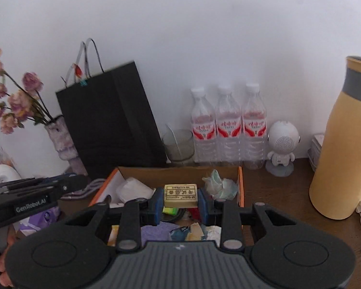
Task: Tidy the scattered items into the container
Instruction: 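Carry the block in the right tool while the left tool carries the wrapper to the box, then open both tools over the box to drop the block and wrapper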
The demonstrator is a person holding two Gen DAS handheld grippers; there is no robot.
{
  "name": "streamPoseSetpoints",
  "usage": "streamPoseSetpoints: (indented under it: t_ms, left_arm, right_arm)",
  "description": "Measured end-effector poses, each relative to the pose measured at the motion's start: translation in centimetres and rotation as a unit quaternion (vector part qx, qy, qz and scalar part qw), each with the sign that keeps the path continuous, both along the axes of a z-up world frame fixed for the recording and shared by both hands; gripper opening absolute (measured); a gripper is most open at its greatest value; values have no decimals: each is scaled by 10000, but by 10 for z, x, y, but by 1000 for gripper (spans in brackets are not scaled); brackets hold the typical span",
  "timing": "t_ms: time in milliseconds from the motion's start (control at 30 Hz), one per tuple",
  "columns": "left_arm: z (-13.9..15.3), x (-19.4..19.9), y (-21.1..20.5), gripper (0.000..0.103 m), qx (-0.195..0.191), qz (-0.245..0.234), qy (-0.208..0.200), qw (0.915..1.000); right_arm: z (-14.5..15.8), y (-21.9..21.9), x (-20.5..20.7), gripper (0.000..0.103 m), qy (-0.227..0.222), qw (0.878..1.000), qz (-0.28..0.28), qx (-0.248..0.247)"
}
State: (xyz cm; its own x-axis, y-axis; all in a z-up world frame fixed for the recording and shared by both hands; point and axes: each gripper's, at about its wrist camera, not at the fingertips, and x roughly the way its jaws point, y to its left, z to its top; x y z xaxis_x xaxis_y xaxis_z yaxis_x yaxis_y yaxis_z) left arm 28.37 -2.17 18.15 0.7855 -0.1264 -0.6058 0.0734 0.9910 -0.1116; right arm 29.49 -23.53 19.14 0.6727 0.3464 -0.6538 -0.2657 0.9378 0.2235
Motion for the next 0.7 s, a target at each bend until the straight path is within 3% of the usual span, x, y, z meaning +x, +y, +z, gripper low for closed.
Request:
streamPoseSetpoints:
  t_ms: [67, 200, 400, 533, 600, 633, 700]
  left_arm:
    - [-15, 40, 2, 18, -113, -109, 621, 9979]
    - [-49, 93, 3, 18, -68, -298, 1453, 9889]
    - [-99, 131, -6, 18, 92, -510, 2374, 9700]
    - [-119, 140, -20, 20, 193, -571, 2665, 9620]
    - [-123, 142, -21, 23, 164, -530, 2827, 9576]
    - [-123, 142, -21, 26, 174, -504, 2870, 9564]
    - [-119, 140, -17, 37, 196, -434, 2882, 9564]
  right_arm:
    - [-11, 7, 41, 29, 559, 9983, 42, -178]
    - [-44, 17, 91, 29, 1344, 9898, 97, -454]
    - [-90, 29, 133, 29, 1860, 9760, 118, -1128]
    - [-112, 30, 147, 29, 2184, 9700, 64, -1064]
    - [-116, 32, 148, 35, 2292, 9684, 55, -986]
    - [-117, 32, 147, 42, 2323, 9679, 56, -954]
    - [-114, 33, 146, 52, 2374, 9671, 35, -918]
